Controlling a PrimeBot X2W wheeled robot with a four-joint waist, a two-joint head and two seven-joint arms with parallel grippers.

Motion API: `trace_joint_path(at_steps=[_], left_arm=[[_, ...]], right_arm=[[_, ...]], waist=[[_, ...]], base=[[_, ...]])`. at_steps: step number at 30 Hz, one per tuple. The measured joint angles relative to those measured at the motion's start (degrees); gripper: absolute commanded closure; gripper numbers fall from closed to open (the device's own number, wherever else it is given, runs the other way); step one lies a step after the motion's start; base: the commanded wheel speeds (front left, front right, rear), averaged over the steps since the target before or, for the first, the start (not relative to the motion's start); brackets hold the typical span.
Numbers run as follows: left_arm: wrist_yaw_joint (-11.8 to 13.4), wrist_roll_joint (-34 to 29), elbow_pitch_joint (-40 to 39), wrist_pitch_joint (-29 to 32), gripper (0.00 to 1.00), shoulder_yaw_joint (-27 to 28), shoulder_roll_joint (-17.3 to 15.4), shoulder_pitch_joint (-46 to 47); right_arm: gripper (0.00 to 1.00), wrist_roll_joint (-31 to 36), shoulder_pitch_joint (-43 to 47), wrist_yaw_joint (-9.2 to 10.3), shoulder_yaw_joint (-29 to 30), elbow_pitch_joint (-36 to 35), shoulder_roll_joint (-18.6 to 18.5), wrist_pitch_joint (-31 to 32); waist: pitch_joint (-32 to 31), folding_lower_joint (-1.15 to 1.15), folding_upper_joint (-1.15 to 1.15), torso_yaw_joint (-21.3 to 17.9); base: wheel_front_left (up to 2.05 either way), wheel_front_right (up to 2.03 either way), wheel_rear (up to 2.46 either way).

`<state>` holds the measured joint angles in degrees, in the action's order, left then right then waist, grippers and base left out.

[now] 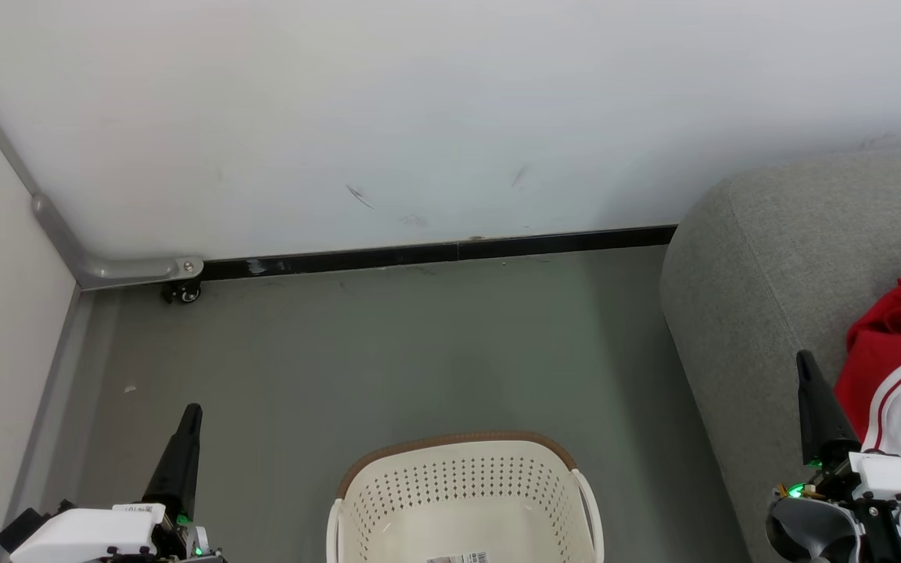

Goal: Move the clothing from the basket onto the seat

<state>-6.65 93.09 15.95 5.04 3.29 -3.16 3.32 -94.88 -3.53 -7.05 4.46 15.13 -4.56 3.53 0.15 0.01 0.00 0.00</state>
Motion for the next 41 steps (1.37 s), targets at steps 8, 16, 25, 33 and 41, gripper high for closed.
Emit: trace_joint_path(at_steps=[8,16,25,33,41], left_arm=[[0.0,0.0,0.0,0.0,1.00,0.0,0.0,0.0],[0.0,0.0,0.1,0.0,1.00,0.0,0.0,0.0],[0.0,0.0,0.1,0.0,1.00,0.1,0.0,0.0],[0.0,0.0,0.2,0.0,1.00,0.1,0.0,0.0],[-0.4,0.0,0.2,0.0,1.00,0.1,0.0,0.0]], right_arm=[[1.00,0.0,0.0,0.00,0.0,0.0,0.0,0.0],[1.00,0.0,0.0,0.00,0.1,0.0,0.0,0.0],[1.00,0.0,0.0,0.00,0.2,0.0,0.0,0.0],[1.00,0.0,0.0,0.00,0.2,0.0,0.0,0.0],[1.00,0.0,0.0,0.00,0.2,0.0,0.0,0.0]], waist=[[0.0,0.00,0.00,0.0],[0.0,0.00,0.00,0.0],[0.0,0.00,0.00,0.0],[0.0,-0.01,0.00,0.0],[0.0,-0.01,0.00,0.0]], base=[[0.00,0.00,0.00],[0.00,0.00,0.00],[0.00,0.00,0.00],[0.00,0.00,0.00],[0.00,0.00,0.00]])
